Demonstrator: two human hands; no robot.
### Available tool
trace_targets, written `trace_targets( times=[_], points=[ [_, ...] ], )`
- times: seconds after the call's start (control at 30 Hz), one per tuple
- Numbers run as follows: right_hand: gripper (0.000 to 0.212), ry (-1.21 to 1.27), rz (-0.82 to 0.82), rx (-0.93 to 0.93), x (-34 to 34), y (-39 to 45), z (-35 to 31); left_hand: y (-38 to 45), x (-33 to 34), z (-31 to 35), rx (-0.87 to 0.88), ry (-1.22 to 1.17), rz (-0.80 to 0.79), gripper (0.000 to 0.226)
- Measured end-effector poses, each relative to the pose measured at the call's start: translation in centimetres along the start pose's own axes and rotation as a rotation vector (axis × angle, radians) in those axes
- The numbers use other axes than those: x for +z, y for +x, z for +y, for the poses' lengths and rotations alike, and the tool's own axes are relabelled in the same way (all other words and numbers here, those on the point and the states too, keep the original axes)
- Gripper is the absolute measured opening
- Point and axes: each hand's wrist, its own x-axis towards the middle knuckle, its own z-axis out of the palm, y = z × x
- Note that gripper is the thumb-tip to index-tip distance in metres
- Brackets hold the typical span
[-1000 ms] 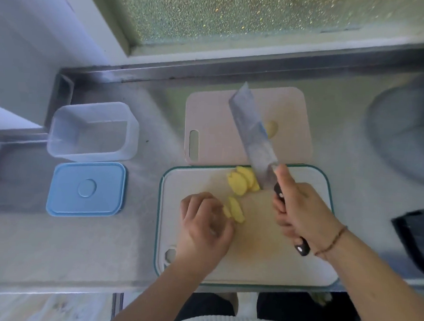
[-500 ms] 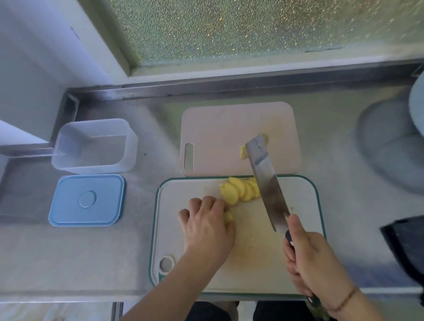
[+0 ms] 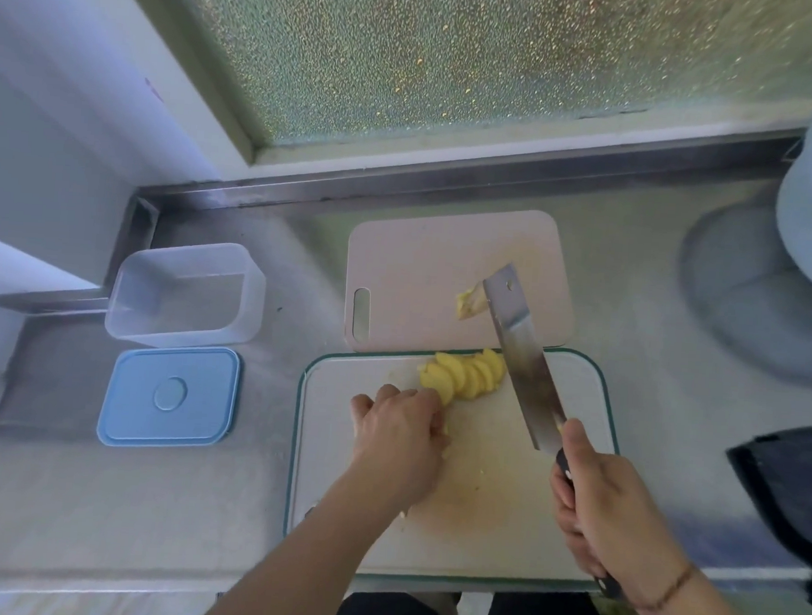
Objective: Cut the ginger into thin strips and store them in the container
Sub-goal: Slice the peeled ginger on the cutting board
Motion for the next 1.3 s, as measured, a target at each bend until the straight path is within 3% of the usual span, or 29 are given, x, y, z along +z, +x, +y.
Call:
trace_targets(
  times=[0.2, 0.37, 0.53, 0.6, 0.77, 0.93, 1.3],
  points=[
    [0.062, 0.008, 0.026, 0.010, -0.4, 0.0, 0.3, 2.7, -0.9, -2.7, 0.030, -0.487, 0.139, 0.020],
    [0.060, -0.016, 0.030, -0.001, -0.1, -0.1, 0.6, 4.9, 0.8, -4.5, 0.256, -0.301, 0.264, 0.030],
    [0.058, -0.070, -0.066, -0.018, 0.9, -0.6, 1.0, 3.1, 1.6, -6.5, 0.271, -0.436, 0.504, 0.034],
    [0.067, -0.182, -0.112, -0.080, 1.9, -0.4, 1.7, 0.9, 2.2, -7.2, 0.305, -0.454, 0.593, 0.030],
    [0.073, -0.456, -0.098, -0.203, 5.0, 0.5, 2.6, -3.4, 5.9, -7.8, 0.514, -0.350, 0.488, 0.058],
    [0.057, -0.495, -0.067, -0.185, 7.1, 0.9, 1.9, -2.7, 7.1, -7.2, 0.506, -0.353, 0.574, 0.055],
    [0.059, -0.539, -0.098, -0.179, 6.7, 0.3, 0.8, -2.3, 7.5, -6.9, 0.537, -0.389, 0.647, 0.054]
  ],
)
